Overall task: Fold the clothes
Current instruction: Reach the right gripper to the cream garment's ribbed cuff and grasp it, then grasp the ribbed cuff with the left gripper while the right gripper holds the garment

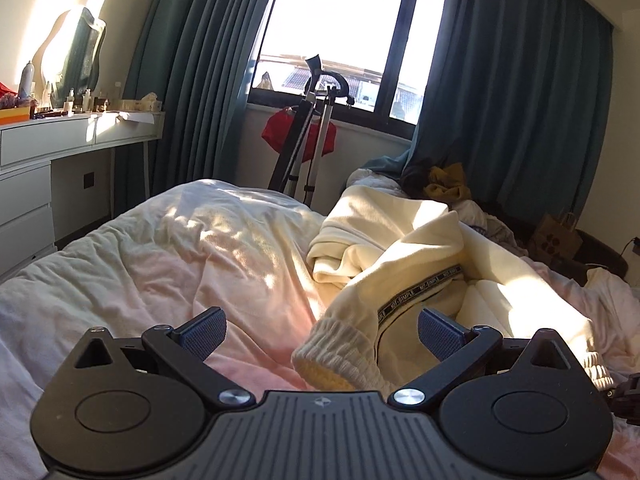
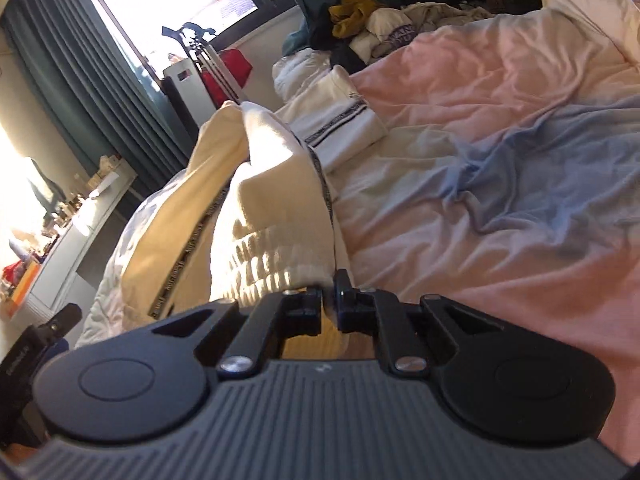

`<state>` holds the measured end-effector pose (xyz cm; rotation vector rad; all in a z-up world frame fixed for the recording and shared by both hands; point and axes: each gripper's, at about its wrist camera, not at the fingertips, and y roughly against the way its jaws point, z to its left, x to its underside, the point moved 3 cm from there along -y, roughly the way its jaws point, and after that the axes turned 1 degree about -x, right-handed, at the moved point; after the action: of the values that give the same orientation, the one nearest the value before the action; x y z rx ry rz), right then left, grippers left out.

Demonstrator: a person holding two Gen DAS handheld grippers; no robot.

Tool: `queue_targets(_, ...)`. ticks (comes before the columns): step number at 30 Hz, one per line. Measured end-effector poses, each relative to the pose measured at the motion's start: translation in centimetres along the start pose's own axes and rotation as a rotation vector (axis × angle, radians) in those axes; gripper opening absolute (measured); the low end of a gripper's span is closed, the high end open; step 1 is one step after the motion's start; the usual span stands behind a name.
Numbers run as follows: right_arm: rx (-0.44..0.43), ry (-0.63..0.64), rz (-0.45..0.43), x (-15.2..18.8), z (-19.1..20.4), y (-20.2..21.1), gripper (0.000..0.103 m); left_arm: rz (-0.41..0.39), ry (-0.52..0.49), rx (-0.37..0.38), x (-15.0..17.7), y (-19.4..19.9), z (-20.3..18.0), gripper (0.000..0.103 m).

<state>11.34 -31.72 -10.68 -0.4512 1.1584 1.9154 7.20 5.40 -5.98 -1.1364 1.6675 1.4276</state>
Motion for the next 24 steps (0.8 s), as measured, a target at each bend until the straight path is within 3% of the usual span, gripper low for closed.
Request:
queue_targets(8, -0.119, 0.014, -0.045, -1.3, -0.1, 3.2, 0.013, 0.067, 0.064, -0.008, 0.8, -2.2, 1.1, 0.101)
queue_targets(12, -0.127, 0.037, -0.109, -2.7, 0.0, 4.7, 0.018, 0.078, 0.091, -0.001, 0.8, -2.7, 1.4, 0.101)
queue_targets(18, -0.16, 0.077, -0.095, -2.7, 0.9, 3.3, 0.052, 0.093, 0.117, 0.014, 1.0, -3.5, 1.6, 0.101)
queue_targets(20, -0.161, 0.118, -0.08, -2.9, 1.6, 2.2, 0.074, 0.098, 0.126, 0.019, 1.1, -3.8, 1.6, 0.101)
queue_targets(22, -0.173, 0.166, -0.069, -3.4, 2.5, 0.9, 0.087, 0.103, 0.134, 0.024, 1.1, -4.1, 1.7, 0.1)
queue_targets(24, -0.185, 0.222, -0.048, -4.0, 3.6, -0.6, 0.085, 0.107, 0.139, 0.028, 1.2, -4.5, 1.7, 0.1)
